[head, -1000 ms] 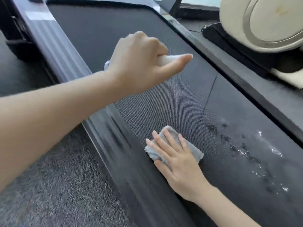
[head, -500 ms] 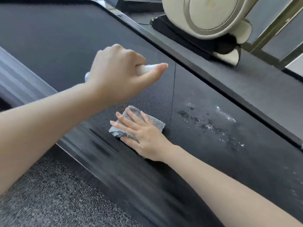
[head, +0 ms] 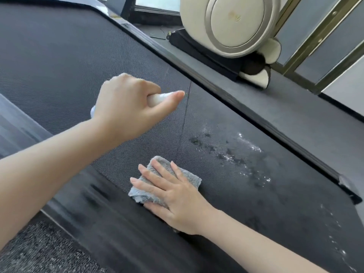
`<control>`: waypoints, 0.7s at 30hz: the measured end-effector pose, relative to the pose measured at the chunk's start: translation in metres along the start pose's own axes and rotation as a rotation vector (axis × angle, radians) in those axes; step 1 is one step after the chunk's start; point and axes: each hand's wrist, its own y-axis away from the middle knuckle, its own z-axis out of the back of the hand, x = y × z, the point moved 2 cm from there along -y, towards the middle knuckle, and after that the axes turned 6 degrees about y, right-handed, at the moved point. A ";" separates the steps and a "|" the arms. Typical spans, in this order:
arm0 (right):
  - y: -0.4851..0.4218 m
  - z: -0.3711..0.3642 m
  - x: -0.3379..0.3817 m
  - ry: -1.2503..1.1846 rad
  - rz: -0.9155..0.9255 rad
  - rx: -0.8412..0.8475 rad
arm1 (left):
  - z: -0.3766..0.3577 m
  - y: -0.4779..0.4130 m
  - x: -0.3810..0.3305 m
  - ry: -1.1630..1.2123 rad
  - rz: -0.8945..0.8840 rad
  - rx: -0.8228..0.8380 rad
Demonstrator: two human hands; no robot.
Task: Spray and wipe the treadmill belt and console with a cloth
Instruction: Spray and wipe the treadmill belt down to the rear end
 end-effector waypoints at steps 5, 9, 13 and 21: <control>0.003 -0.003 -0.019 -0.023 0.009 -0.050 | -0.025 0.004 -0.003 -0.060 0.004 -0.012; 0.010 0.004 -0.098 -0.054 -0.190 -0.033 | -0.047 0.002 -0.010 -0.073 0.063 -0.030; 0.064 0.008 -0.205 -0.112 -0.605 -0.079 | -0.064 0.001 -0.017 -0.091 0.078 -0.016; 0.086 0.002 -0.230 -0.088 -0.716 -0.084 | -0.076 -0.005 -0.022 -0.127 0.073 -0.009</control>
